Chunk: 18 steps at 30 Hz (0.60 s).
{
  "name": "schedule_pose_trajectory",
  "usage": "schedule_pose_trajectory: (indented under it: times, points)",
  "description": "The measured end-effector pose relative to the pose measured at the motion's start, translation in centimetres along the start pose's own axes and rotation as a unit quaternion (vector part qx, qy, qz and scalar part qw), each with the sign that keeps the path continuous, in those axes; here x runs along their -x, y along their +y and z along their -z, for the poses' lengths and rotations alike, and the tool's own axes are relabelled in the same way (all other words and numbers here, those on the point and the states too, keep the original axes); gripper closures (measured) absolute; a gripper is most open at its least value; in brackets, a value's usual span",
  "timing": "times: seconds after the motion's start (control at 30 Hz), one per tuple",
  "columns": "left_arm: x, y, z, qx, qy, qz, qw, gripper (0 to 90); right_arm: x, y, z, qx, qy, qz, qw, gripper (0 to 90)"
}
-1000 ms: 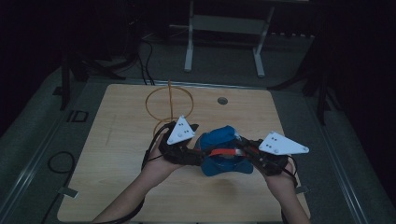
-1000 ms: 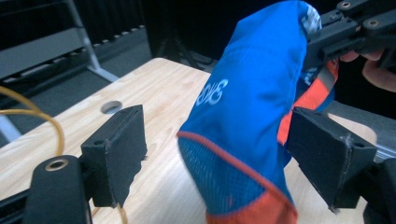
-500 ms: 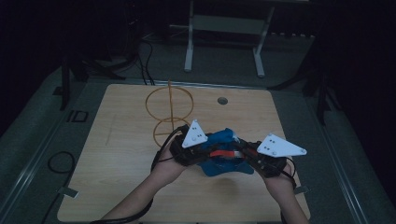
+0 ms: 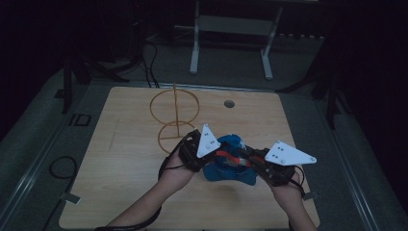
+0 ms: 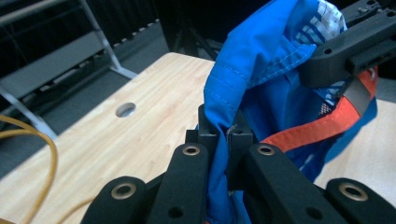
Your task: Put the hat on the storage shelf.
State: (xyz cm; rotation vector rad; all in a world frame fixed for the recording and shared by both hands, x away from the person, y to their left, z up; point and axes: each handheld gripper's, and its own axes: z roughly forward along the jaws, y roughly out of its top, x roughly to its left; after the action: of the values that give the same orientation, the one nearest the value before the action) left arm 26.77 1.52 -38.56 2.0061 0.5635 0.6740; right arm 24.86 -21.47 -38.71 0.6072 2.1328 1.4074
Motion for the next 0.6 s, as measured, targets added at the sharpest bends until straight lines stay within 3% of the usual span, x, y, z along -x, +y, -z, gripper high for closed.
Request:
schedule_pose_trajectory:
  times: [0.3,0.53,0.6]
  points:
    - [0.0,0.5,0.8,0.018,0.013,-0.017,0.9996,89.3,-0.3,-0.1,1.0,0.012,0.015,-0.014,0.9997,78.3]
    - [-0.3,0.4,1.9,0.05,0.024,-0.028,0.9981,89.3,-1.1,0.1,2.5,0.03,0.031,-0.017,0.9989,67.3]
    - [-0.6,0.3,2.3,0.062,0.017,-0.026,0.9976,89.2,-1.2,0.1,3.0,0.038,0.032,-0.017,0.9986,66.6]
